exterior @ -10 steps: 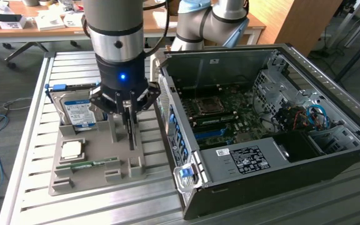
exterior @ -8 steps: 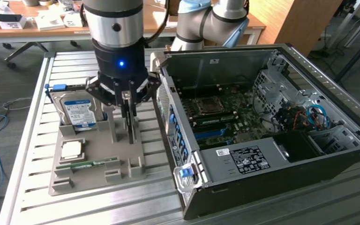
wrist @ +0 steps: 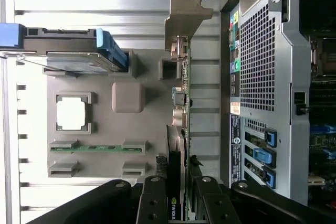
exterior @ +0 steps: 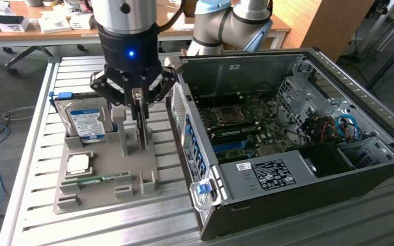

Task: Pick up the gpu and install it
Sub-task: 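Pick up the gpu and move the gpu toward the slot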

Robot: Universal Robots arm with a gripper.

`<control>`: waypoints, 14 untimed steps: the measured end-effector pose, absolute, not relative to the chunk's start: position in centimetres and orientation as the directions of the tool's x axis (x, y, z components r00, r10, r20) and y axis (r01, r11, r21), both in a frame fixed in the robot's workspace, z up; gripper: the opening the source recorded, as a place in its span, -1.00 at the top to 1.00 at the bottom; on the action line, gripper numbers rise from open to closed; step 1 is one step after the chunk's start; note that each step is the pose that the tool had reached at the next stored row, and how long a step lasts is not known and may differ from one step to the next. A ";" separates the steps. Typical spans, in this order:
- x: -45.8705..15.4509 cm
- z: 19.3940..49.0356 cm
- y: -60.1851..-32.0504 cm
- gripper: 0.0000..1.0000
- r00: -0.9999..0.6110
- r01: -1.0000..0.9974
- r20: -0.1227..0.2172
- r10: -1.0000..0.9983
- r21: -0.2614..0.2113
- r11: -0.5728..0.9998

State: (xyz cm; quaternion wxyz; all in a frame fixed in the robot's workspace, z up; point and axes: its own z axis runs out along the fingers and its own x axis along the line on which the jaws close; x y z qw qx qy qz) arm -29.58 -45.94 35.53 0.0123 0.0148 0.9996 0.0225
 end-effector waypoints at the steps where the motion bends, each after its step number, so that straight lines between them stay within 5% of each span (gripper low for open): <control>1: -29.6 35.8 -45.9 0.47 -0.999 0.029 -0.024 0.030 0.045 0.999; 14: -29.6 40.0 -45.9 0.47 -0.999 0.025 -0.024 0.026 0.046 0.999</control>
